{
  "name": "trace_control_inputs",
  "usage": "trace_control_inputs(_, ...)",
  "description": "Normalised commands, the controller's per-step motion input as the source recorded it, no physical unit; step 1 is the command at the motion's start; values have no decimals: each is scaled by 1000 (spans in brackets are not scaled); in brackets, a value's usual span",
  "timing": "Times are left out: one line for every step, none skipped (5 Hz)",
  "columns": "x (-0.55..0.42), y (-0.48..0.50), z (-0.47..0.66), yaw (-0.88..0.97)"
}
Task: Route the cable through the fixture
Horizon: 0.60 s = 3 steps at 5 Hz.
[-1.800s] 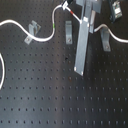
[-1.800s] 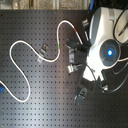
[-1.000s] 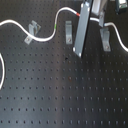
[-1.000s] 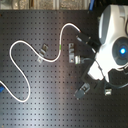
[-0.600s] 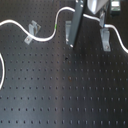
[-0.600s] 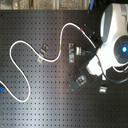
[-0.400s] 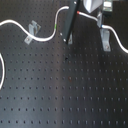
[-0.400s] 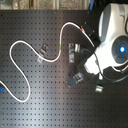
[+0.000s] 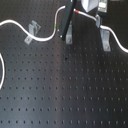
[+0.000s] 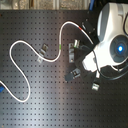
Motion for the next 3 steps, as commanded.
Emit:
trace_control_inputs(-185, 149, 247, 231)
trace_control_inputs(-107, 230, 400, 277)
trace_control_inputs(-69, 170, 299, 200)
